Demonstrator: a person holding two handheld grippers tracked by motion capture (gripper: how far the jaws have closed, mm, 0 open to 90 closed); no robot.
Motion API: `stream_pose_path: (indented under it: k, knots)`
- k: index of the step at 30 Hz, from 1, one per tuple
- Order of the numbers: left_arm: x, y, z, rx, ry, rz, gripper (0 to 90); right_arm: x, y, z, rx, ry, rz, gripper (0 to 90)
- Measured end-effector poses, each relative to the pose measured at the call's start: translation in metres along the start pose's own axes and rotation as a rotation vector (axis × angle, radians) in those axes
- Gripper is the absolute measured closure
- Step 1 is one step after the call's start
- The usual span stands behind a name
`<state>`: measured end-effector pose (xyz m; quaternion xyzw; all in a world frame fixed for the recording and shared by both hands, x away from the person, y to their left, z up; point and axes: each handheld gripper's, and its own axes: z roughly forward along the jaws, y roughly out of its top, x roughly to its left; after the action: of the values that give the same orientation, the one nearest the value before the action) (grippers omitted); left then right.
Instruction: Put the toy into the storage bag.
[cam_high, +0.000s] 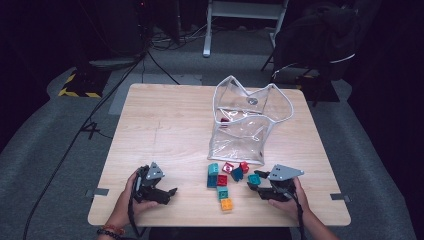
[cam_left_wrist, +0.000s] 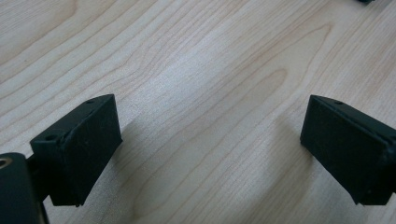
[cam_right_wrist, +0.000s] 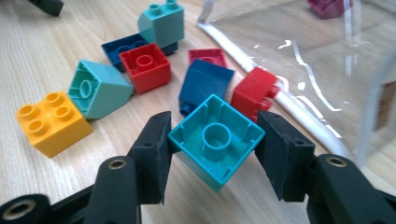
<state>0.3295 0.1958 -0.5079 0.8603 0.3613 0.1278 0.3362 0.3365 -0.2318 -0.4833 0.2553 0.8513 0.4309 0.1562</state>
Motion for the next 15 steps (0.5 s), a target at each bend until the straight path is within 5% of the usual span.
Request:
stream_pose_path:
  k: [15]
  knots:
    - [0.000, 0.000, -0.001, 0.002, 0.003, 0.004, 5.6, -0.026, 0.005, -0.038, -0.075, -0.068, 0.059, 47.5]
